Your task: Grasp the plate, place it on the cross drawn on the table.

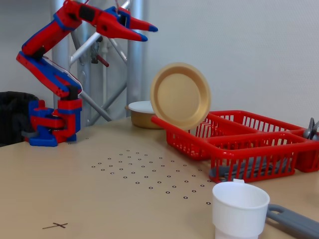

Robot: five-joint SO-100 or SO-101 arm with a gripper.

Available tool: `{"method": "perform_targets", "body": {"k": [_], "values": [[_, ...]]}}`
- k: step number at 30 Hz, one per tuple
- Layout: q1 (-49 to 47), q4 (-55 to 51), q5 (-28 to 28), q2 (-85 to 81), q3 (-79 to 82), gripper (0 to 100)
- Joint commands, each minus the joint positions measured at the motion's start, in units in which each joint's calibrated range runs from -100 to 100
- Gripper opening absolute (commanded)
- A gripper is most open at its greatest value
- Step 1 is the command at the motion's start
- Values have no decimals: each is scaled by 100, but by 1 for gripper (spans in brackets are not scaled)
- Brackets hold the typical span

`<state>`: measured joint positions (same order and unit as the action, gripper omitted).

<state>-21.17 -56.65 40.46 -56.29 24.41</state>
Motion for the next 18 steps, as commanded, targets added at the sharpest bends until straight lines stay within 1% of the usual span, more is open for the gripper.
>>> {"method": "perform_targets", "body": {"k": [1,4,6,9,13,18], "values": [[-181,-238,410,202,-782,36],[-432,-770,757,363,-1263,39],[-647,-1373,972,507,-1662,38],[-1006,-2114,1133,650,-2079,35],[-1301,-2267,1148,811,-1997,35],[-1473,-2017,1226,1445,-1906,34]]}}
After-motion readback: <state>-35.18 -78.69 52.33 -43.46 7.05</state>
